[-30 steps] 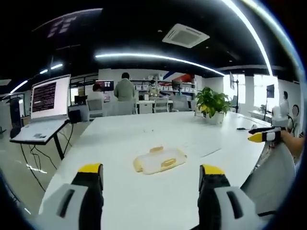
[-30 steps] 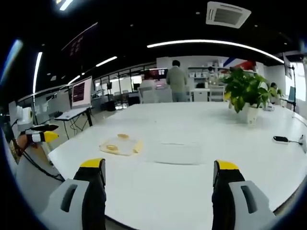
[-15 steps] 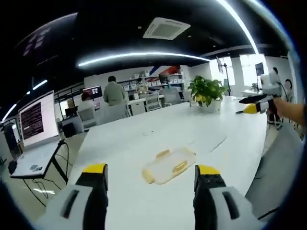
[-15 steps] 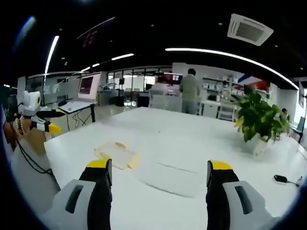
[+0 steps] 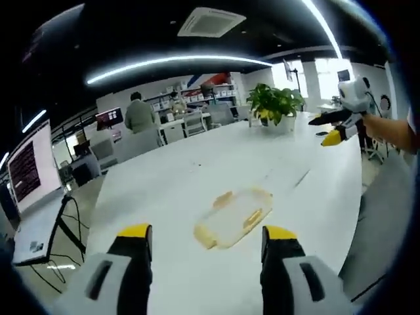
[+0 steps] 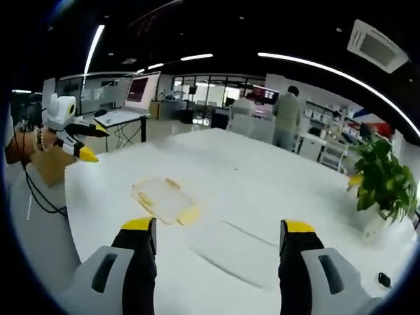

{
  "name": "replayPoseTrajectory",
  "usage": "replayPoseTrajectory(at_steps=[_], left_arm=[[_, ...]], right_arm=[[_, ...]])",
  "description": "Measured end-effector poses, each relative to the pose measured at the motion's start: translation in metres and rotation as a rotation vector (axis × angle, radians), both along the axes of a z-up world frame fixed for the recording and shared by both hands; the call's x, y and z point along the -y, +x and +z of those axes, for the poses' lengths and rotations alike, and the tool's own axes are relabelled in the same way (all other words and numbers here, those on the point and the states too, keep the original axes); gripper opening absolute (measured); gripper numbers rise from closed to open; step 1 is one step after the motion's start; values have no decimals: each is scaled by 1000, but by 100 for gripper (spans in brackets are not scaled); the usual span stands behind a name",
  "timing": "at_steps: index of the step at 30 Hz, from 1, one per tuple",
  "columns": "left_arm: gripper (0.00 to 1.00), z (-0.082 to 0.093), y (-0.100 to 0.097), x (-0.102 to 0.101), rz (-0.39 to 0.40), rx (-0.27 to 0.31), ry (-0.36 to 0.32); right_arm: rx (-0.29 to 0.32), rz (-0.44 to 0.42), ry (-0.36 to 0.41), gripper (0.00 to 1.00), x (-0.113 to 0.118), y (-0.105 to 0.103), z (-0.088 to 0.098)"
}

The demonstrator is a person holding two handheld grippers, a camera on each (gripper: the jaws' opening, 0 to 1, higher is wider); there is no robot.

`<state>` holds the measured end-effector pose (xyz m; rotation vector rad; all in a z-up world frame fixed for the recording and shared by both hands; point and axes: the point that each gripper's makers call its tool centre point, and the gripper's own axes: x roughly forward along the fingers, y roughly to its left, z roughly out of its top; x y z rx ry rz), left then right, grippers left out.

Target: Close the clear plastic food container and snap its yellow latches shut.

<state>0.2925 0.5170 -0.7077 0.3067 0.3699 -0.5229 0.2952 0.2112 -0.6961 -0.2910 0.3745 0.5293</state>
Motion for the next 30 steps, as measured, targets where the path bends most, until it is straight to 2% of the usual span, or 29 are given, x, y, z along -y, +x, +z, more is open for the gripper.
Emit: replayPoseTrajectory(at_steps=[2,4,9,15,16,17,19,22,26,30], left_arm=[[64,-2,9,2,-8,-29,-50],[64,-5,17,0,-7,-51,-53],[63,-21,39,-6,-34,-71,56],[59,-38,57,-3,-67,-102,101],[60,-43,58,-1,-81,-117,107],[60,-51,56,3,-125,-159,115],[63,-63,55,7,-154,-222,108],[61,-74,59,7,-179,-241,145],[60,-82,67,8,-214,-230,213],[59,-87,75,12,-245,-223,246]], right_arm=[[5,11,8,75,-5,9,0],[-10,29,30,75,-12,15,-1],[-36,99,-13,73,-29,32,-11],[-56,158,-20,70,-45,48,-19],[-58,161,-20,70,-46,51,-20],[-62,165,-17,70,-48,54,-21],[-72,182,1,70,-53,58,-24],[-86,203,-21,69,-59,62,-32],[-115,242,-67,67,-63,63,-46],[-133,304,-149,66,-69,64,-60]])
